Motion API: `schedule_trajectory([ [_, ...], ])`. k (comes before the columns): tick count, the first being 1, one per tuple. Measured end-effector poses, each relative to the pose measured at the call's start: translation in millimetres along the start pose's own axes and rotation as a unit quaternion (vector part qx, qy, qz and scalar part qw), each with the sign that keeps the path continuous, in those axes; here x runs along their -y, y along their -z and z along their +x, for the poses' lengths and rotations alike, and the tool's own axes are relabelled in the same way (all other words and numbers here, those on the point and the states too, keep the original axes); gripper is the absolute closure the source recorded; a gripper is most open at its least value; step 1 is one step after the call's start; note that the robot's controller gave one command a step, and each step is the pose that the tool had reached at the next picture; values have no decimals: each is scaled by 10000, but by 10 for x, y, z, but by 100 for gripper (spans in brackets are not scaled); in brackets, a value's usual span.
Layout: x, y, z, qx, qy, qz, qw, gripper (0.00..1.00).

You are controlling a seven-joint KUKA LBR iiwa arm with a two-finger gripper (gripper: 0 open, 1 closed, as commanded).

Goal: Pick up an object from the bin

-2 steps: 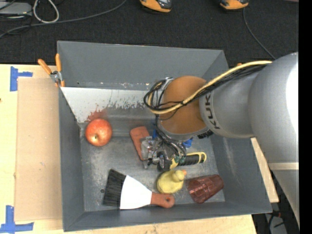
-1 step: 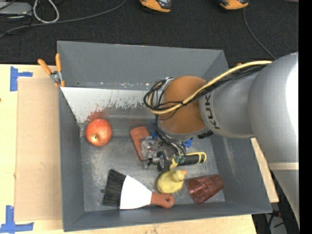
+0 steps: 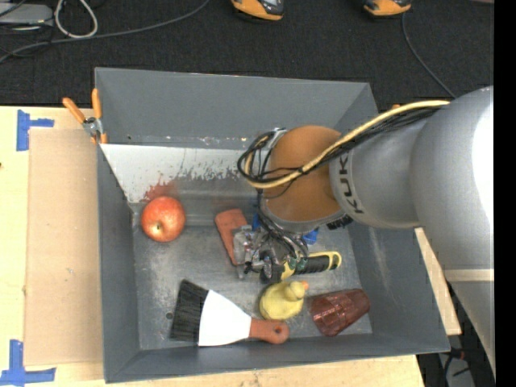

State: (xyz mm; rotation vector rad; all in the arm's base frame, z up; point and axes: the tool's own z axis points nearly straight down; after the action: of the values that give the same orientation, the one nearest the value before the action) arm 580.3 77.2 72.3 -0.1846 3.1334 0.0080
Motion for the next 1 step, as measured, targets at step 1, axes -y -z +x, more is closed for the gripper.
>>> schedule_trajectory([
  [1,11,-23,12,-9,-3,11,10000,0],
])
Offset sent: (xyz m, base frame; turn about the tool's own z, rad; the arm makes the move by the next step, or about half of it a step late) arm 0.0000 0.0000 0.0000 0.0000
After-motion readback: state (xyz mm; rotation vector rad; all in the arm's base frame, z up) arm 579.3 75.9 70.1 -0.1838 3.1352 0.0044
